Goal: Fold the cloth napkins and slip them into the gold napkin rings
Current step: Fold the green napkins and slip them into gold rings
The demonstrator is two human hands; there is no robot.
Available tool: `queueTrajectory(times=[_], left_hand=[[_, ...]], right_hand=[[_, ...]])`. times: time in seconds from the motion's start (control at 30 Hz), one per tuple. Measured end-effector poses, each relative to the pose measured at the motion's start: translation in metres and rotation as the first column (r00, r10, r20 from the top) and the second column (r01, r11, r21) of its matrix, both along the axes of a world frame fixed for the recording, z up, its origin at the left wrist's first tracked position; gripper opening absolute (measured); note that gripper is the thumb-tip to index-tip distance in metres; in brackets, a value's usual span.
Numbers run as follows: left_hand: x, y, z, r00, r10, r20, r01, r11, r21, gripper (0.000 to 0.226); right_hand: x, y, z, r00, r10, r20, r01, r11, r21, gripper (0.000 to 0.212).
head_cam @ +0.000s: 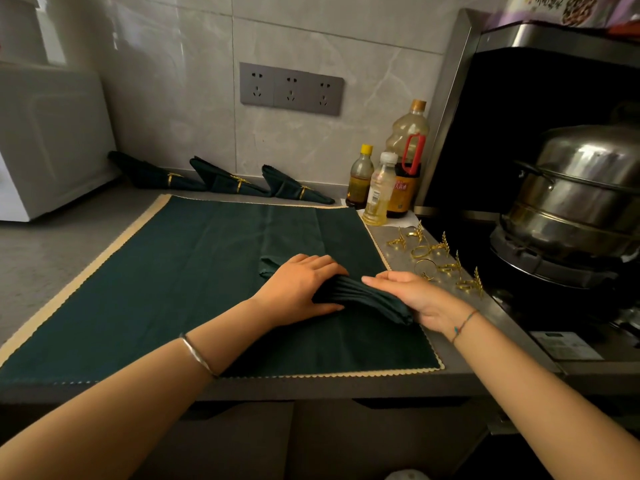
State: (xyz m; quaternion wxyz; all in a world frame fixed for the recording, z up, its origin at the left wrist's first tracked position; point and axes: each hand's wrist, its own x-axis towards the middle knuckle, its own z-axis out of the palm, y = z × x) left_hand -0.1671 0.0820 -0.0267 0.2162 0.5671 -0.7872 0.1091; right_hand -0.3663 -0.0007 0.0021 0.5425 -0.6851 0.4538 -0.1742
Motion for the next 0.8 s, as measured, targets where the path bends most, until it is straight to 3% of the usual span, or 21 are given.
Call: queueTrajectory(times=[0.07,0.17,0.23,0.3,0.33,0.5,0.8], left_hand=[[-0.004,-0.005,0.001,1.0,0.002,0.027,-0.002,1.0,0.024,0.043],[-0.009,-0.012,0.01,0.998,0.01,0.068,-0.015,0.997,0.076,0.041],[-0.009,-0.016,0.017,0.993,0.018,0.115,-0.029,0.995,0.093,0.041],[-0.01,-0.018,0.02,0.989,0.029,0.148,-0.044,0.994,0.098,0.041],[-0.011,-0.019,0.02,0.987,0.035,0.156,-0.051,0.994,0.099,0.041],[-0.008,-0.026,0.02,0.98,0.081,0.182,-0.098,0.992,0.085,0.04],[0.004,-0.022,0.025,0.971,0.15,0.188,-0.165,0.984,0.066,0.041]], right_hand=[[-0.005,-0.001,-0.003,0.999,0.029,-0.039,-0.031,0.998,-0.059,0.031],[-0.019,-0.011,-0.002,0.997,-0.072,-0.009,0.063,0.925,-0.374,0.014],[-0.034,-0.029,-0.001,0.975,-0.22,0.034,0.19,0.744,-0.641,0.008],[-0.048,-0.047,-0.001,0.951,-0.31,-0.02,0.172,0.579,-0.797,0.016],[-0.054,-0.056,-0.003,0.942,-0.327,-0.071,0.13,0.552,-0.824,0.024],[-0.062,-0.081,-0.011,0.911,-0.291,-0.293,-0.008,0.698,-0.716,0.043],[-0.072,-0.086,-0.005,0.953,-0.144,-0.268,-0.064,0.766,-0.639,0.01]])
